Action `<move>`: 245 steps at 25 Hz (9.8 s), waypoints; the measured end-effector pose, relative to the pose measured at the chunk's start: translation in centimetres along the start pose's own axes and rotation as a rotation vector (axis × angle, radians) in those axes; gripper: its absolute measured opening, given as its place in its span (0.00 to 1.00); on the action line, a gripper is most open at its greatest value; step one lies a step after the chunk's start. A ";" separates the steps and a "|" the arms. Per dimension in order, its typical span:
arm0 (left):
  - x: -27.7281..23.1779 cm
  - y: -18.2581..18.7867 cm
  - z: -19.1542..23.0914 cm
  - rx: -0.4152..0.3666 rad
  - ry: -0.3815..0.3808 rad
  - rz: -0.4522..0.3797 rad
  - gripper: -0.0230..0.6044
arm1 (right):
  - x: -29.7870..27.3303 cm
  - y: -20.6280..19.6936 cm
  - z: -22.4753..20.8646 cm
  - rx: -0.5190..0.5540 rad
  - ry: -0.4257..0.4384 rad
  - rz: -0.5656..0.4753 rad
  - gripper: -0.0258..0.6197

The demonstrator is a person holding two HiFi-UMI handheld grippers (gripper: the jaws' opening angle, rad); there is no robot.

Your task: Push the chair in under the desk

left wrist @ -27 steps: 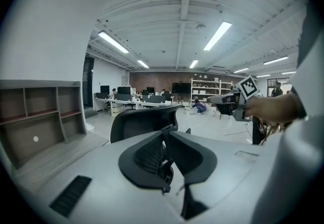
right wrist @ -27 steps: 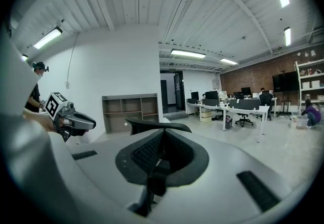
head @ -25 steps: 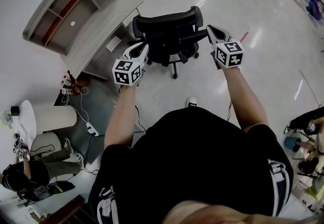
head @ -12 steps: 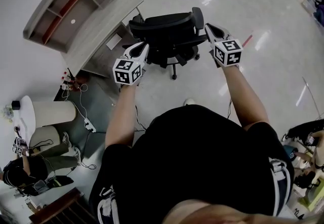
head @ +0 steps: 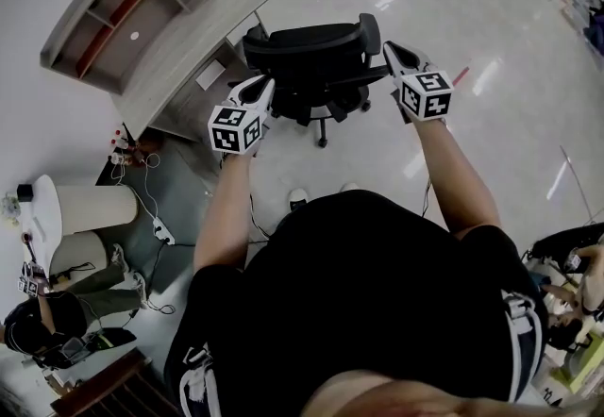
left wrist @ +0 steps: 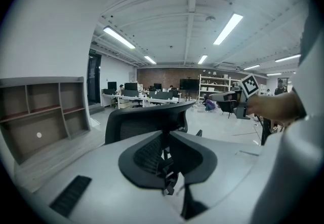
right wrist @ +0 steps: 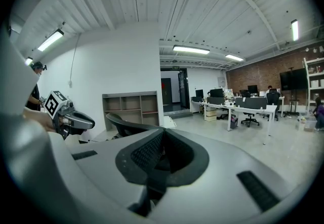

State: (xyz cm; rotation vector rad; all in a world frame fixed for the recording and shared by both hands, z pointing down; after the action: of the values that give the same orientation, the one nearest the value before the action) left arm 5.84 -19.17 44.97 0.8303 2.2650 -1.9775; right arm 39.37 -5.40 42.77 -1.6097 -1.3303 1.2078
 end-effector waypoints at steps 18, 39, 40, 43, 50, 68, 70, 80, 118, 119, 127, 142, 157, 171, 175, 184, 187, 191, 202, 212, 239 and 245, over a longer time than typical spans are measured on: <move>1.8 -1.2 5.6 -0.003 -0.041 -0.029 0.11 | -0.7 0.4 3.0 0.013 -0.074 0.006 0.04; -1.0 -4.3 7.9 -0.112 -0.096 0.070 0.18 | -4.5 -3.7 0.8 0.107 -0.044 0.252 0.15; -1.4 -4.6 8.0 -0.126 -0.107 0.087 0.20 | -4.9 -4.2 0.7 0.127 -0.034 0.281 0.16; -2.5 -5.5 7.8 -0.175 -0.147 0.158 0.27 | -5.6 -5.3 0.5 0.185 0.000 0.360 0.20; -6.0 -7.2 7.2 -0.387 -0.277 0.318 0.43 | -7.5 -8.2 0.1 0.332 0.054 0.524 0.29; -11.5 -12.9 6.1 -0.653 -0.511 0.617 0.53 | -11.6 -13.0 -1.0 0.683 0.136 0.782 0.44; -11.9 -13.2 6.0 -0.678 -0.515 0.641 0.53 | -12.0 -13.4 -1.1 0.701 0.130 0.792 0.44; -13.1 -14.4 4.9 -0.833 -0.544 0.750 0.53 | -13.4 -14.8 -1.1 0.913 0.153 0.882 0.46; -14.5 -16.8 4.0 -0.978 -0.507 0.827 0.27 | -15.6 -19.0 -1.9 1.169 0.131 0.964 0.21; -14.4 -16.8 4.0 -0.978 -0.505 0.827 0.27 | -15.5 -19.0 -1.8 1.170 0.131 0.962 0.21; -13.0 -16.9 2.9 -0.955 -0.489 0.844 0.26 | -14.7 -19.2 -1.4 1.192 0.159 0.952 0.21; -7.1 -18.7 -0.8 -0.882 -0.425 0.883 0.26 | -11.9 -21.3 1.7 1.283 0.258 0.906 0.19; -4.1 -19.7 -2.2 -0.841 -0.374 0.899 0.21 | -12.0 -21.8 3.4 1.332 0.326 0.896 0.19; 2.3 -22.2 -1.7 -0.736 -0.286 0.962 0.19 | -14.4 -23.1 9.0 1.423 0.441 0.835 0.20; 4.9 -23.4 -1.4 -0.698 -0.254 0.984 0.19 | -15.3 -23.9 11.5 1.453 0.482 0.821 0.20; 10.7 -25.9 -0.9 -0.617 -0.178 1.027 0.19 | -17.0 -25.7 17.3 1.519 0.578 0.782 0.20; 12.6 -26.7 -0.5 -0.592 -0.154 1.039 0.19 | -17.7 -26.0 19.5 1.537 0.610 0.775 0.20; 14.8 -27.6 0.3 -0.565 -0.125 1.054 0.19 | -18.8 -26.5 22.0 1.555 0.645 0.759 0.20; 18.7 -29.7 3.1 -0.524 -0.081 1.074 0.18 | -21.8 -27.6 27.2 1.584 0.694 0.738 0.21; 19.7 -30.6 5.6 -0.524 -0.073 1.070 0.18 | -24.0 -27.8 29.2 1.588 0.703 0.731 0.21; 19.8 -32.6 13.3 -0.523 -0.051 1.075 0.18 | -31.6 -27.4 32.6 1.573 0.697 0.702 0.23; 20.2 -32.8 14.5 -0.531 -0.045 1.068 0.19 | -32.5 -27.4 33.4 1.574 0.695 0.695 0.23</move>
State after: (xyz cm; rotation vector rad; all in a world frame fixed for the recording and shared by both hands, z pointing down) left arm -29.28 -26.88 65.01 1.4334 1.5739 -0.8630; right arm -1.90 -32.44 64.84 -0.9685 0.6869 1.2491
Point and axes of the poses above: the fingertips, and each gripper's own axes: x backward along the fingers, z to its left, y out of its top, the point moved 9 cm from there along x, backward along the fingers, and after that the axes turned 15 degrees about -x, right-handed, at the moved point
